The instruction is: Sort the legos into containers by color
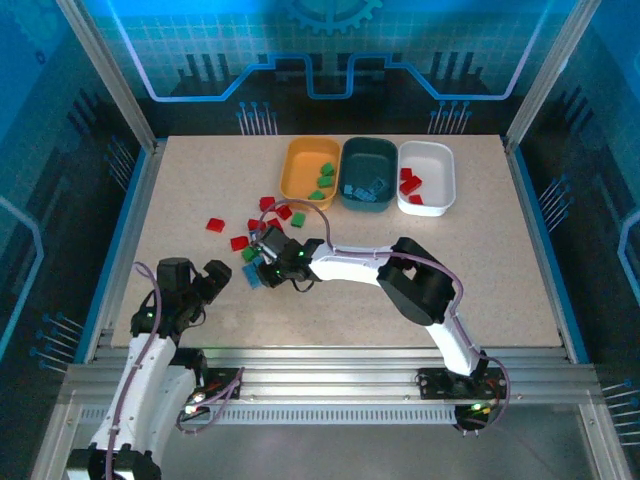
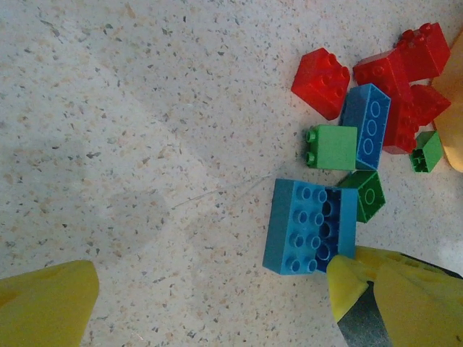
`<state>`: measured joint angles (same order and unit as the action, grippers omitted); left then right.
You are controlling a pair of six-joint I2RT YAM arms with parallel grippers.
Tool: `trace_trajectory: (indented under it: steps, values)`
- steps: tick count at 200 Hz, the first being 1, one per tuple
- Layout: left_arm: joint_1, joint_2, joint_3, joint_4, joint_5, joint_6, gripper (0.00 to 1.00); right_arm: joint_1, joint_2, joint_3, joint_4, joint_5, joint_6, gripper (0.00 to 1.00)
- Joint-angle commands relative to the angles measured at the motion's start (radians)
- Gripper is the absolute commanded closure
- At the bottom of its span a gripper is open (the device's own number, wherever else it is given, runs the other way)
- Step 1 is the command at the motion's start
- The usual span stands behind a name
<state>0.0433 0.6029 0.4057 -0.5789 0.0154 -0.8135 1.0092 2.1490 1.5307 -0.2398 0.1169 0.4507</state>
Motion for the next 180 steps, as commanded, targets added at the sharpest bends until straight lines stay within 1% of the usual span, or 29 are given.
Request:
trace_trajectory:
  steps: [1,29,46,63,87,123,155,180]
  values:
    - [0.009,-0.005,-0.019,-0.003,0.030,0.001,0.01,0.008,0.014,-0.016,-0.044,0.030,-0.004,0.75]
    - [0.009,-0.005,-0.021,0.001,0.042,0.000,0.01,0.010,0.038,0.014,-0.073,0.049,-0.013,0.67]
    - [0.009,-0.005,-0.024,0.002,0.047,-0.001,0.01,0.010,0.046,0.020,-0.071,0.046,-0.010,0.59]
    - [0.009,-0.005,-0.023,0.002,0.053,-0.004,0.01,0.009,0.046,0.023,-0.067,0.048,-0.010,0.58]
    - [0.009,-0.005,-0.017,-0.002,0.055,-0.003,0.01,0.006,0.060,0.045,-0.079,0.058,-0.021,0.61]
    - [0.009,-0.005,-0.013,0.002,0.061,-0.005,0.01,0.002,0.059,0.046,-0.080,0.076,-0.036,0.72]
    - [0.009,-0.005,-0.012,0.010,0.066,-0.004,0.01,0.013,-0.024,-0.009,-0.049,0.073,-0.043,0.76]
    - [0.009,-0.003,-0.009,0.023,0.086,-0.006,0.01,0.027,-0.147,-0.094,-0.029,0.088,-0.052,0.77]
